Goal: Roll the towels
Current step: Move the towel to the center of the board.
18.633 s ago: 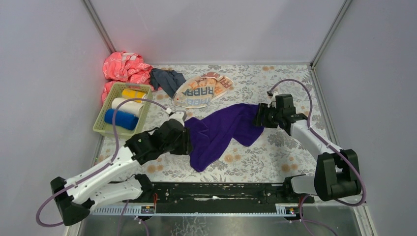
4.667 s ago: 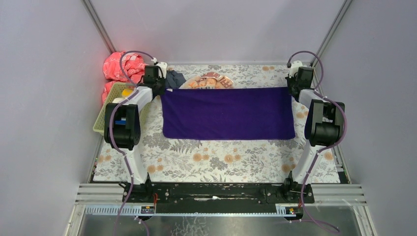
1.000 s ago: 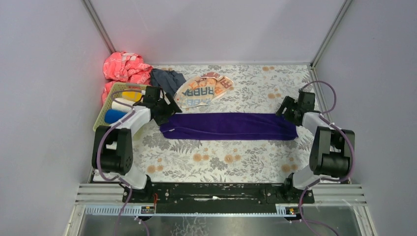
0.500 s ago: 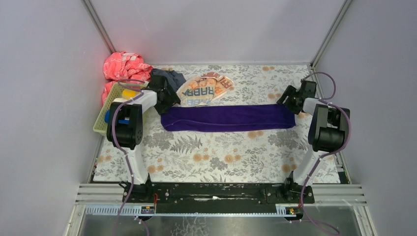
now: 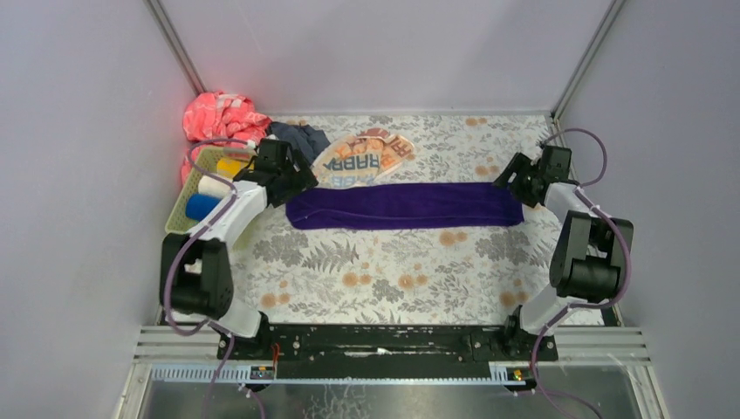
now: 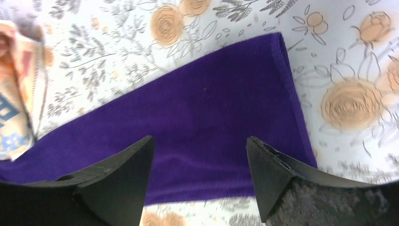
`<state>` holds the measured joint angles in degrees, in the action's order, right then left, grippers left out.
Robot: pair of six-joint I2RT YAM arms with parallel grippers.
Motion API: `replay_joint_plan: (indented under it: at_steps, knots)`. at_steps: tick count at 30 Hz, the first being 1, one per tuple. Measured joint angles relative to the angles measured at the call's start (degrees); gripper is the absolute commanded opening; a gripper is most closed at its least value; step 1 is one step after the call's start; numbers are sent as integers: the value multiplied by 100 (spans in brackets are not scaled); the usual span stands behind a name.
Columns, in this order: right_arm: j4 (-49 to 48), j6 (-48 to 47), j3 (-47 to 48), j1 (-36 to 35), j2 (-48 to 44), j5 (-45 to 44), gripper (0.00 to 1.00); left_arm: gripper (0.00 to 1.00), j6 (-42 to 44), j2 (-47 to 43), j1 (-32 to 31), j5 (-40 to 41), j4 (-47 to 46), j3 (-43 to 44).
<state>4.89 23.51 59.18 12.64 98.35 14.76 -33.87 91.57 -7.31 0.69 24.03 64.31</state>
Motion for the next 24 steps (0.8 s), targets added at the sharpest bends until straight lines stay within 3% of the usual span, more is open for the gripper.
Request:
replay_joint_plan:
  at_steps: [6,13,24]
  knots:
    - [-317,271,-868,11,-1318,155,80,83,-306,-1095,-439,-2,-31,-957]
    - [-682,667,-1729,11,-1513,774,80,82,-619,-684,-717,175,-83,-1296]
    - [-734,719,-2079,13,-1687,44,80,82,-636,-57,-734,553,-225,-1134]
